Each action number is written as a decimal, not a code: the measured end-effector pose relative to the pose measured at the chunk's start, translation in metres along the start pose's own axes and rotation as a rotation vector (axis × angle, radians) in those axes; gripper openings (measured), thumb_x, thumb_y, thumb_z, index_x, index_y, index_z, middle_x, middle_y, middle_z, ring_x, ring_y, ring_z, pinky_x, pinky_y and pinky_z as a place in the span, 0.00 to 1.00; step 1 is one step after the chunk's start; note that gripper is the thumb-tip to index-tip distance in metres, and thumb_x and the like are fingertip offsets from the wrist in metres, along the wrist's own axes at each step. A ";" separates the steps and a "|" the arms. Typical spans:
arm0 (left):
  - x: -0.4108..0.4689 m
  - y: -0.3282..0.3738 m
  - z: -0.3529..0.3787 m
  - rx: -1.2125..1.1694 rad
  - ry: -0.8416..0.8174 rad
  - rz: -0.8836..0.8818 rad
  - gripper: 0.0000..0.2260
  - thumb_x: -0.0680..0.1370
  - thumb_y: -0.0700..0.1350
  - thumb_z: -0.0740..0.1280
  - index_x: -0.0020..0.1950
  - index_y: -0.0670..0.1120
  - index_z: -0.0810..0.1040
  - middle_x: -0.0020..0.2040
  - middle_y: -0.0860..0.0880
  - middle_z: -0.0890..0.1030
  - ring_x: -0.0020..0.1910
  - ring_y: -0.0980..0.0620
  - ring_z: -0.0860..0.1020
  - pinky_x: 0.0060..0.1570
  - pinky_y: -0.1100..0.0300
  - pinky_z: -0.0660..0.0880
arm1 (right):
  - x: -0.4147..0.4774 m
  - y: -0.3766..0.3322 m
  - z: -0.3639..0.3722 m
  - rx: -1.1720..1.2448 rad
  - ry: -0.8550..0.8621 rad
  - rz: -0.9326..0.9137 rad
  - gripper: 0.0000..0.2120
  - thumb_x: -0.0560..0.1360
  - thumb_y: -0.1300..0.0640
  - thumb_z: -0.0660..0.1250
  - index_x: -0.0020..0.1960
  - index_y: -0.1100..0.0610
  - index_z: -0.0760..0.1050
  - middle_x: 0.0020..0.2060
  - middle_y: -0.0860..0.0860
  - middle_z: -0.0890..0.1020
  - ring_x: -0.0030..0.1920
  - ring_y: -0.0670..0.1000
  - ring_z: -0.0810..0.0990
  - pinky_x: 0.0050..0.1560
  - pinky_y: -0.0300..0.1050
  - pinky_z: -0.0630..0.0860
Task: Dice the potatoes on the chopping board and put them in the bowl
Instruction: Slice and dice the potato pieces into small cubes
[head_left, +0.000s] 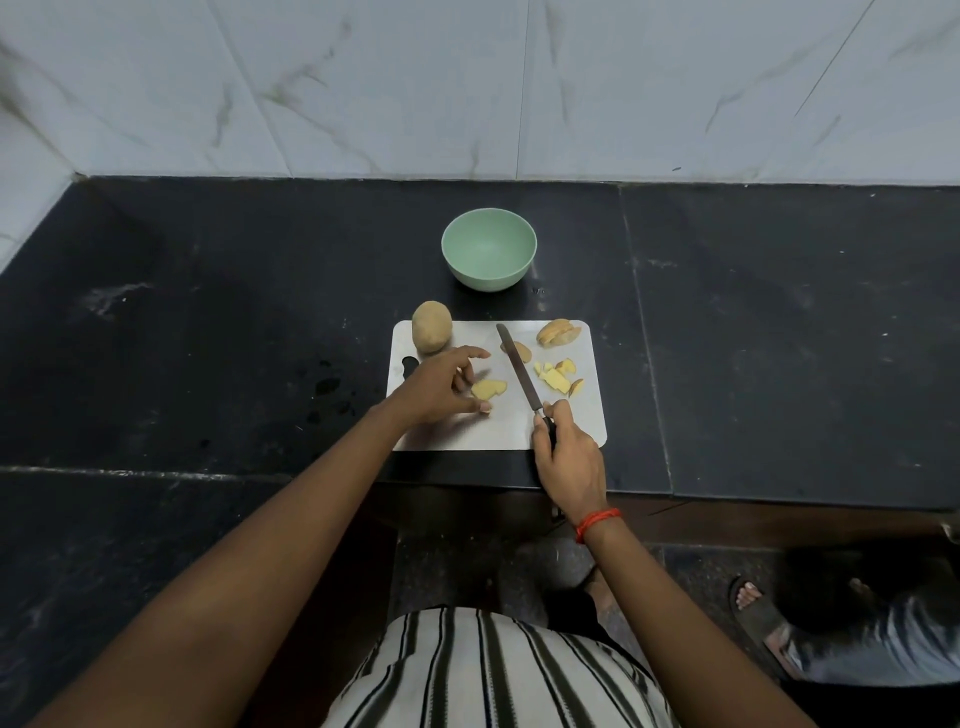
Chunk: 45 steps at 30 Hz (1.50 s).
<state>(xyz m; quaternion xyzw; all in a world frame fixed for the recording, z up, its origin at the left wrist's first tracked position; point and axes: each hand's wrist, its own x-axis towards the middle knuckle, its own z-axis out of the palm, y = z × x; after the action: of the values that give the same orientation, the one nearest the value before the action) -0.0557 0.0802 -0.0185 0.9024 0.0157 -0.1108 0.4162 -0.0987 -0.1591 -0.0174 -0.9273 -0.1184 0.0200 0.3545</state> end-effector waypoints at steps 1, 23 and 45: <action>-0.001 0.002 0.003 0.000 0.020 -0.010 0.36 0.67 0.52 0.83 0.71 0.57 0.72 0.50 0.52 0.77 0.45 0.54 0.79 0.48 0.60 0.78 | 0.001 0.000 0.000 -0.004 0.000 0.003 0.05 0.84 0.53 0.58 0.50 0.53 0.66 0.36 0.50 0.78 0.29 0.43 0.69 0.25 0.31 0.57; 0.018 0.002 -0.019 0.303 -0.165 0.121 0.30 0.67 0.43 0.83 0.68 0.50 0.79 0.53 0.53 0.76 0.46 0.58 0.75 0.46 0.73 0.68 | 0.037 -0.032 0.015 0.380 0.047 0.146 0.07 0.79 0.58 0.67 0.54 0.56 0.69 0.42 0.49 0.82 0.40 0.52 0.81 0.39 0.45 0.75; -0.014 0.021 0.048 -0.083 0.442 -0.174 0.16 0.66 0.44 0.81 0.53 0.48 0.86 0.42 0.51 0.80 0.42 0.52 0.77 0.47 0.51 0.77 | 0.074 -0.024 0.031 0.435 -0.069 0.109 0.12 0.76 0.61 0.70 0.54 0.51 0.70 0.49 0.48 0.84 0.48 0.49 0.83 0.47 0.43 0.78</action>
<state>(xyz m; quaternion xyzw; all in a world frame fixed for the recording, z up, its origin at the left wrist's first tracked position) -0.0757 0.0310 -0.0296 0.8820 0.1889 0.0546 0.4284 -0.0361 -0.1041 -0.0209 -0.8327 -0.0732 0.0960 0.5404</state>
